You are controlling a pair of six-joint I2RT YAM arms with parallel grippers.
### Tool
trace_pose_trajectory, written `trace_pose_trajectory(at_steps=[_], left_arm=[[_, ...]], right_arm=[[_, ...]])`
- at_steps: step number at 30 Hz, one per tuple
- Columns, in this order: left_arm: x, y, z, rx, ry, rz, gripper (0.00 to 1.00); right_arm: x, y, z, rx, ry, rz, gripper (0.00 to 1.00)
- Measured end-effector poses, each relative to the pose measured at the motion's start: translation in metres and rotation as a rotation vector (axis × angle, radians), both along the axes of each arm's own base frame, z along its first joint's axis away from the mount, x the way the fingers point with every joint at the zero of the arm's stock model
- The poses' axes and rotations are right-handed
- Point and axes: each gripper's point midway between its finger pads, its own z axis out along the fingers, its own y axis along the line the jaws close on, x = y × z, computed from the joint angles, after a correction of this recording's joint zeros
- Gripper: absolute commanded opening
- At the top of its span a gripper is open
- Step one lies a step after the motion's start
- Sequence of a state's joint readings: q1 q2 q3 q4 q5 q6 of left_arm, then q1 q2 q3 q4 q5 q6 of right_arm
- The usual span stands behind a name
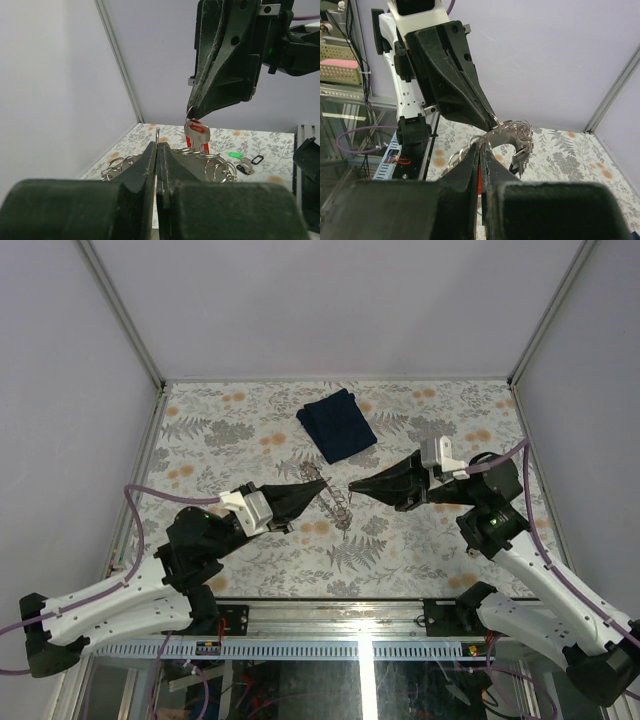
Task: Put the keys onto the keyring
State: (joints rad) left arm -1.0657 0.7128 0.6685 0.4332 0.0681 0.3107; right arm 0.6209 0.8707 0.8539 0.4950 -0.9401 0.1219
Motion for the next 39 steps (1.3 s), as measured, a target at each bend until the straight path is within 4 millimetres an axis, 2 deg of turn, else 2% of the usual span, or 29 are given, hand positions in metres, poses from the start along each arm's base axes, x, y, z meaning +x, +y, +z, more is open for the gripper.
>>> trace_pose_trajectory(at_steps=[11, 18, 26, 39], left_arm=[[0.012, 0.002, -0.009, -0.052, 0.094, 0.045, 0.00], [0.018, -0.002, -0.012, -0.055, 0.111, 0.066, 0.00], [0.024, -0.004, -0.015, -0.058, 0.125, 0.087, 0.00], [0.027, -0.007, -0.020, -0.049, 0.136, 0.095, 0.00]], right_arm=[[0.015, 0.002, 0.015, 0.080, 0.151, -0.074, 0.00], [0.032, 0.008, 0.012, 0.057, 0.332, -0.127, 0.00], [0.037, 0.015, 0.004, 0.040, 0.473, -0.108, 0.00], [0.039, 0.022, -0.005, 0.010, 0.542, -0.078, 0.00]])
